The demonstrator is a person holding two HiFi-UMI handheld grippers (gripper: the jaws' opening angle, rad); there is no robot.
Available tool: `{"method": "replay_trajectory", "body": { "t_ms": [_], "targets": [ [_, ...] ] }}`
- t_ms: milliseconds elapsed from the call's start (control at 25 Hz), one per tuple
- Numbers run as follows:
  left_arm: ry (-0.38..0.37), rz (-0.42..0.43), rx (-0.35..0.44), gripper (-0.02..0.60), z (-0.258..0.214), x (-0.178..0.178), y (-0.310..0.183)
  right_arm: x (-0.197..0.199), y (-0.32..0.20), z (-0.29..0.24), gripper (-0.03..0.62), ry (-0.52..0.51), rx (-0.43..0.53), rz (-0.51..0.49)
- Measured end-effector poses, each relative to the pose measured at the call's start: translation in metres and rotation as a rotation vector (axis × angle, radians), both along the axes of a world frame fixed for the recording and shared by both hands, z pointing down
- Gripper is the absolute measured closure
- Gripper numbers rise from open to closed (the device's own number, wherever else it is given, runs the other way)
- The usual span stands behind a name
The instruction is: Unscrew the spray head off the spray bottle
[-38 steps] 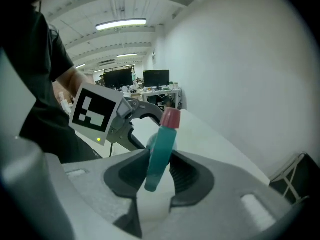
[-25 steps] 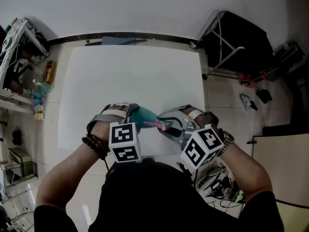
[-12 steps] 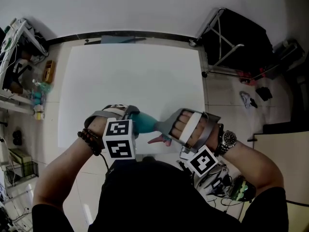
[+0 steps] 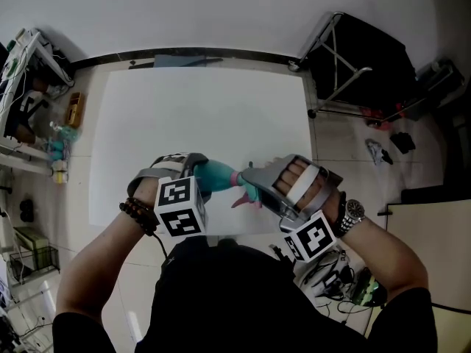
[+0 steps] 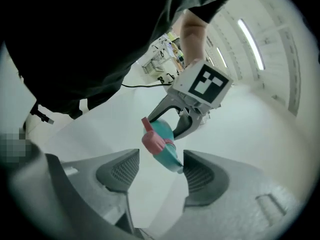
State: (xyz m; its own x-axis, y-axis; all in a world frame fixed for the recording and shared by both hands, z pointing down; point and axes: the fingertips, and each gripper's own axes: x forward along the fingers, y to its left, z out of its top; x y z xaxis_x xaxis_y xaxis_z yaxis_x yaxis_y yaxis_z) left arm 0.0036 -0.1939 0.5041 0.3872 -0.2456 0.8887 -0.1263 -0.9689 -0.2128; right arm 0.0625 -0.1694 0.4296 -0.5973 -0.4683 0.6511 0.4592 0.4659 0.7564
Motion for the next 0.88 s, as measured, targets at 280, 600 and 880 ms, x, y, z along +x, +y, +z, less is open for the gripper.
{"method": "replay_trajectory", "body": {
  "t_ms": [280,600,880],
  "targets": [
    [0.015,-0.114,0.078,0.229,0.0,-0.012,-0.025,0.018,-0.012,-0.012,0.319,-0.105,-0.19,0.181],
    [-0.016,-0.166,0.135,0.227,0.0,-0.023,-0.037,0.01,-0.032,-0.048,0.306,-0.431,-0.67,0.443],
    [-0.053,-0.128,0.194,0.227,-0.006,-0.015,-0.033,-0.023,-0.04,-0.029,0.306,-0.524,-0.997,0.601]
  ]
}}
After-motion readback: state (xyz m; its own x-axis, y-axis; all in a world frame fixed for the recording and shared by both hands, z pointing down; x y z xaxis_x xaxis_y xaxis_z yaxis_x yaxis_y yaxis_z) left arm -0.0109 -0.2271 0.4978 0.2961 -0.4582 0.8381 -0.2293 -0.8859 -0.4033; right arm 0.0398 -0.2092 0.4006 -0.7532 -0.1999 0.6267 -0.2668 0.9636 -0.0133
